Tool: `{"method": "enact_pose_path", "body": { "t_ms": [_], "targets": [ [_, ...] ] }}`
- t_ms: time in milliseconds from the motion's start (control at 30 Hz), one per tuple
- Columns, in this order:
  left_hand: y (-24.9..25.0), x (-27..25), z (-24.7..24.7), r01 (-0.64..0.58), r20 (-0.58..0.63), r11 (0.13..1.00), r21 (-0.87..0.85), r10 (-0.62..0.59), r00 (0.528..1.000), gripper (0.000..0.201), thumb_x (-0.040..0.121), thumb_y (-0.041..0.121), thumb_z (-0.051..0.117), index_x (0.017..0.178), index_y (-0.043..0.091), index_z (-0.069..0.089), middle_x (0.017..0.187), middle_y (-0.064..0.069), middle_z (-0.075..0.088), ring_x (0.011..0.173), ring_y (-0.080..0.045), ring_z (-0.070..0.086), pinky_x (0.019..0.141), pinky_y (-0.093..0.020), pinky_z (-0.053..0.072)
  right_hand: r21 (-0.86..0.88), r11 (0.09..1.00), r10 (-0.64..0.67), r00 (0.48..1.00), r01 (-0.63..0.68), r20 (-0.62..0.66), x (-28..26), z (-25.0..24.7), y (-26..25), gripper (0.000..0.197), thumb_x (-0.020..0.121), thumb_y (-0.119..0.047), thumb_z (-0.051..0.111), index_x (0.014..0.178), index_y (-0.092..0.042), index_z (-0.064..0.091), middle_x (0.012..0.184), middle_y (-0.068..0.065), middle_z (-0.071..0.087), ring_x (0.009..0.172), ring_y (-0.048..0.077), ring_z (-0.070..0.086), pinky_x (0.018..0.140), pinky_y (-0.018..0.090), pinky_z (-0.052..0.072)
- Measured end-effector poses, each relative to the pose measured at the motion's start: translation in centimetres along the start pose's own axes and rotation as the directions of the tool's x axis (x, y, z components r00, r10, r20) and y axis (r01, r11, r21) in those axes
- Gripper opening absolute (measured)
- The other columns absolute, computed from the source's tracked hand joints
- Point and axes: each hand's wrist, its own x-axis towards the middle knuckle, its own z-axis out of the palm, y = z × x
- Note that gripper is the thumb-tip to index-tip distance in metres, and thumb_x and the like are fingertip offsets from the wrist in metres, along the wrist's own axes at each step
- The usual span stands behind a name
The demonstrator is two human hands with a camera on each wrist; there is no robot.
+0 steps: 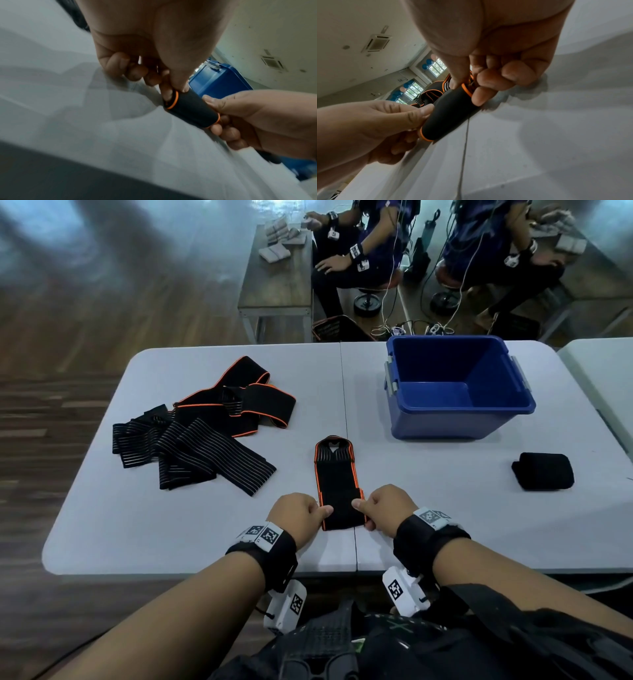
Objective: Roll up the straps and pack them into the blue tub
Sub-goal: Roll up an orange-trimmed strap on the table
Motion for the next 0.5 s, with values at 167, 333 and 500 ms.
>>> {"method": "enact_pose_path", "body": {
  "t_ms": [167, 333, 500],
  "targets": [
    [0.6, 0.1, -0.3, -0.156, -0.148, 0.985, 0.081, 0.166, 0.975, 0.017, 0.088, 0.039, 0.071, 0.096, 0.026, 0.064, 0.104, 0.009, 0.058, 0.092, -0.014, 0.058, 0.081, -0.030, 0.048, -0.033, 0.993, -0.116, 0.989, 0.113, -0.097, 0.0, 0.1, -0.3, 0.035, 0.091, -0.040, 0.066, 0.116, -0.022, 0.049, 0.098, 0.008, 0.068, 0.085, 0.025, 0.069, 0.084, 0.041, 0.056],
    [-0.3, -0.1, 0.6, -0.293, -0.100, 0.921, 0.258, 0.327, 0.940, 0.029, 0.102, 0.031, 0.052, 0.114, 0.016, 0.074, 0.133, 0.004, 0.057, 0.107, -0.023, 0.059, 0.093, -0.031, 0.048, -0.118, 0.973, -0.201, 0.980, 0.198, -0.010, -0.4, 0.1, 0.0, 0.049, 0.089, -0.047, 0.066, 0.128, -0.020, 0.053, 0.099, 0.003, 0.069, 0.090, 0.021, 0.065, 0.081, 0.035, 0.053],
    [-1.0, -0.5, 0.3, -0.297, -0.048, 0.949, 0.105, 0.303, 0.952, 0.045, 0.090, 0.012, 0.054, 0.133, 0.015, 0.064, 0.150, 0.006, 0.050, 0.130, -0.015, 0.055, 0.110, -0.023, 0.039, -0.187, 0.944, -0.260, 0.961, 0.273, 0.092, 0.3, 0.2, 1.3, 0.077, 0.075, -0.035, 0.080, 0.139, -0.022, 0.039, 0.086, -0.006, 0.063, 0.085, 0.016, 0.064, 0.077, 0.033, 0.053]
  ]
}}
